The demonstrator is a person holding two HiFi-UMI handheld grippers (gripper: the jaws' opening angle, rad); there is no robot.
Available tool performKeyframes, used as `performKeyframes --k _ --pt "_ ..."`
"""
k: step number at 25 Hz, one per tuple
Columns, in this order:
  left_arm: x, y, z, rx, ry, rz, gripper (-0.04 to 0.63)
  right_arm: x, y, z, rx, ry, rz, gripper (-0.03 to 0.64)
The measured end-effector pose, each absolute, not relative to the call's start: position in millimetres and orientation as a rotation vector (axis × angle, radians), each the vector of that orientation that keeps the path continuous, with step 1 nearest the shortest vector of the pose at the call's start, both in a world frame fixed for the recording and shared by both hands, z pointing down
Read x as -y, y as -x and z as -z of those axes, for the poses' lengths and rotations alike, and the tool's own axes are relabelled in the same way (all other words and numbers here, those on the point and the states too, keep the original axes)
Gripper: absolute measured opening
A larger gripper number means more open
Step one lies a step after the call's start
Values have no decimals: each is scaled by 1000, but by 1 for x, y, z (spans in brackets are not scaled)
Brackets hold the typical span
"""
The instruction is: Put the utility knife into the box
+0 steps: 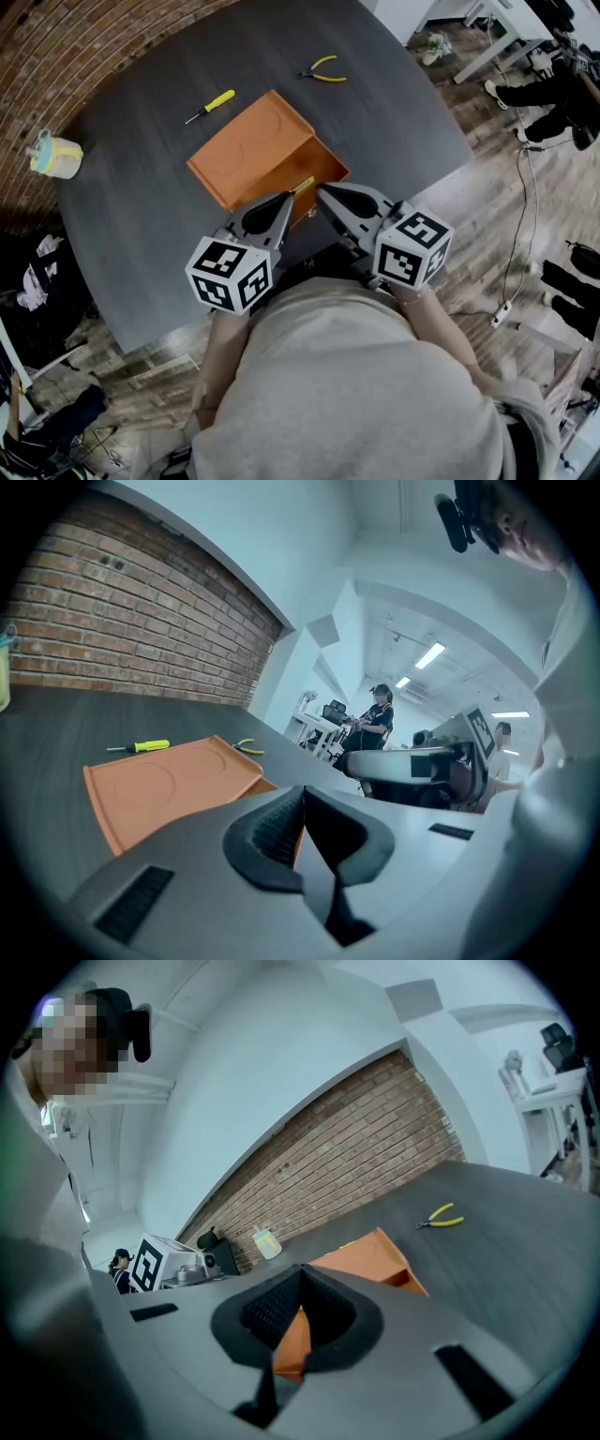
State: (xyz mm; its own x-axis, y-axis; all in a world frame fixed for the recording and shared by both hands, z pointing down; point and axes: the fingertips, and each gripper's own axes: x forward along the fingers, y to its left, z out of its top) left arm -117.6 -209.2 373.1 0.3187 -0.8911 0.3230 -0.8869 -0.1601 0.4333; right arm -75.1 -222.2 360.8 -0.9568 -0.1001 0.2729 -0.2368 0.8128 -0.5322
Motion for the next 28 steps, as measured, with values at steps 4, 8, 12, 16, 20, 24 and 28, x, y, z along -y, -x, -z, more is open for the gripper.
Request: performKeyframes --k 4,8,12,16,20,24,28 --pt "209 117 -373 1565 -2038 12 21 222 74 -361 2765 -260 -862 6" --pt "210 116 -374 1560 -2043 10 21 221 74 -364 2755 -254 -860 6" --pt "212 114 -374 1558 -2047 -2 21 220 72 -364 2740 -245 -846 6" --pt "211 113 -375 1558 -2047 1 21 220 70 -367 2744 -247 -858 6" --pt "209 115 -376 1560 -2038 9 21 219 71 -370 2728 -258 -874 6" --pt "208 114 -376 1548 -2041 8 21 219 71 -370 2726 -259 -870 6" --pt "208 114 -377 1537 -2044 3 21 217 72 -370 2724 -254 -870 6"
